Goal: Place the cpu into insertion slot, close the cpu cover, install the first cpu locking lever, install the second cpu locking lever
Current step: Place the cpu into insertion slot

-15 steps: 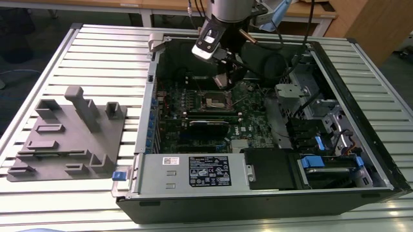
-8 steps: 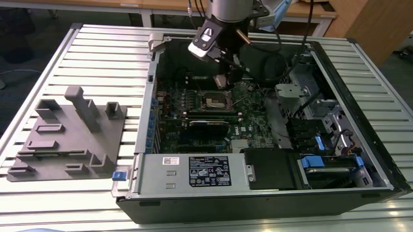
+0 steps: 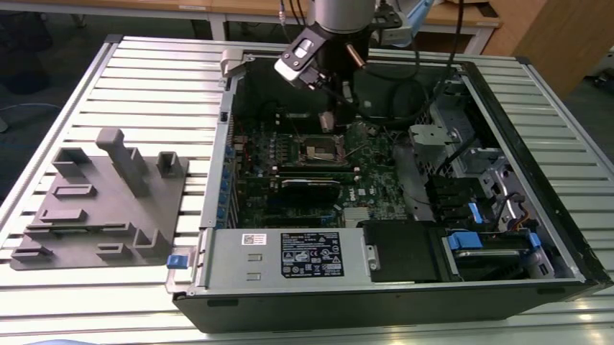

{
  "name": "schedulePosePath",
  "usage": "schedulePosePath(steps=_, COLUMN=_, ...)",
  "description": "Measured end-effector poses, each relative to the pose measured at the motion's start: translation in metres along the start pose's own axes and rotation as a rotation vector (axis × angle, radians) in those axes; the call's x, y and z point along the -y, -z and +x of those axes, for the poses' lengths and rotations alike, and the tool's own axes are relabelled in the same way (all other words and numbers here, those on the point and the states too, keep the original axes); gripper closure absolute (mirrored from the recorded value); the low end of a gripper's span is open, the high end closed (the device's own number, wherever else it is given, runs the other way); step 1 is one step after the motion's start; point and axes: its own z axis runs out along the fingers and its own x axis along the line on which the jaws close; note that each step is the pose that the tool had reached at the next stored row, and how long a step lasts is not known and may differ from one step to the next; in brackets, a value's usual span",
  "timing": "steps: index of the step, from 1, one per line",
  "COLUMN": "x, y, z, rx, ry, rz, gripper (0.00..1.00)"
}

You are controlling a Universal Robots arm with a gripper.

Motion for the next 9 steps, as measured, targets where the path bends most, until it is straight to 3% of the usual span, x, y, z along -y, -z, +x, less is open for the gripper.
schedulePosePath(steps=2, x=0.0000, y=0.0000, z=0.0000, rx=0.0034, ry=-0.031, rz=0.0006, gripper=0.46)
schedulePosePath(steps=9, x=0.0002, y=-0.0007, z=0.0001, rx=0.0053, ry=-0.047, rz=0.0008, gripper=0.46)
